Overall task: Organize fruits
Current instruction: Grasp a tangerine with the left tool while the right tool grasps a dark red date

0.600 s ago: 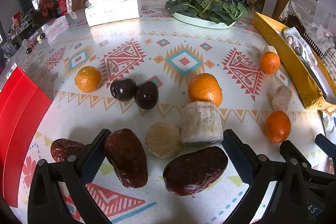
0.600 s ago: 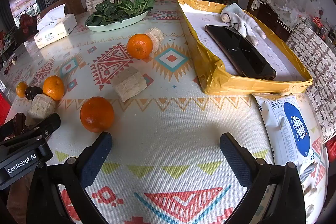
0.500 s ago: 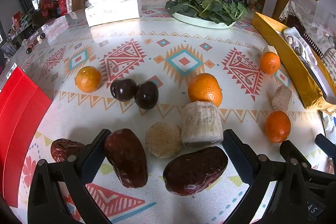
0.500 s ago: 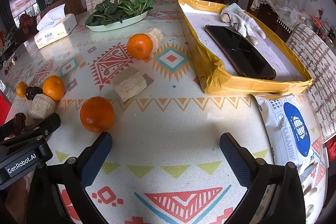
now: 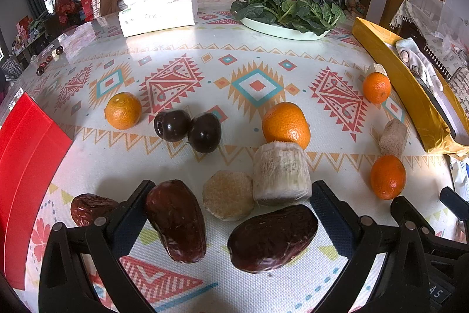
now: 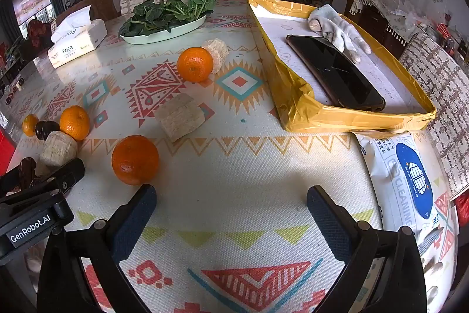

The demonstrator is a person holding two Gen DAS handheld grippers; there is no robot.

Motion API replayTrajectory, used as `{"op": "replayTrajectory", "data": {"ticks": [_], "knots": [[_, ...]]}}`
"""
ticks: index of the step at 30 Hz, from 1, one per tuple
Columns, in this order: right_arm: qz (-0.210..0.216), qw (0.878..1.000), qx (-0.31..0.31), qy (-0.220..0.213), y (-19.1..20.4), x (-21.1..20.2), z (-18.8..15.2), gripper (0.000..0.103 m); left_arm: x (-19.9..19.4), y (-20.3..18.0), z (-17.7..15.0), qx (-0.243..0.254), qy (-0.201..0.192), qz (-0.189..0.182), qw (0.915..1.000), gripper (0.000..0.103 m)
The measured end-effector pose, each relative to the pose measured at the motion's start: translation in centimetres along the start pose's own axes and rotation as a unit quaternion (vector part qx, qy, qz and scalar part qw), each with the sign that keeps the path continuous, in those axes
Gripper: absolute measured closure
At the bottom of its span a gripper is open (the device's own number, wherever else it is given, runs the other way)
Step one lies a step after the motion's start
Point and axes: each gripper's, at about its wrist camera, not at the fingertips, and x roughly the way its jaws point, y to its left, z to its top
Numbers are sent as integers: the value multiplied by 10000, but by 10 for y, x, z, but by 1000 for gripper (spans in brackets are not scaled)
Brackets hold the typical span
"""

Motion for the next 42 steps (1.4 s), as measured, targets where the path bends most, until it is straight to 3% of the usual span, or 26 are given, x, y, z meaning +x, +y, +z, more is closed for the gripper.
{"op": "replayTrajectory", "data": {"ticks": [7, 11, 14, 16, 20, 22, 23, 25, 28, 29, 31, 34, 35, 36, 42], "knots": [[1, 10000, -1, 0, 0, 0, 0, 0, 5, -3, 2, 205, 212, -131, 9995, 0], [-9, 9996, 70, 275, -6, 0, 3, 0, -4, 1, -4, 295, 223, -219, 9991, 2], [5, 9996, 53, 278, -11, -3, 2, 0, -25, 16, -10, 69, -14, -621, 9980, 25], [30, 9996, 35, 262, -10, -1, 0, 0, -52, 32, -13, -99, -381, -922, 9950, 27], [36, 9997, 15, 237, -6, -1, 1, 0, -121, 67, -25, -199, -1556, -823, 9842, 27], [72, 9997, 68, 212, -8, -2, 1, 0, -152, 87, -34, -247, -2062, -765, 9752, 12], [149, 9997, 137, 162, -9, -5, 0, 1, -166, 98, -38, -247, -2284, -748, 9704, 0], [313, 9991, 239, -124, -11, -19, 0, 6, -178, 116, -43, -294, -2474, -634, 9664, 0], [613, 9963, 221, -553, -7, -42, 3, 7, -177, 140, -51, -546, -2292, -207, 9716, 0], [741, 9953, 203, -597, -4, -46, 4, 8, -173, 146, -56, -587, -2175, -209, 9741, 0], [1114, 9923, 139, -527, 6, -50, 5, 20, -162, 154, -66, -616, -1940, -451, 9780, 2], [1771, 9836, -28, -352, 28, -51, 2, 27, -137, 162, -75, -589, -1468, -730, 9847, 30], [1934, 9807, -81, -286, 36, -50, 0, 28, -125, 163, -76, -580, -1192, -922, 9869, 46], [2094, 9775, -148, -210, 47, -48, -1, 28, -115, 162, -78, -590, -987, -1039, 9879, 52], [2490, 9679, -333, 124, 99, -28, -6, 28, -91, 148, -84, -364, -615, -1044, 9920, 53]]}}
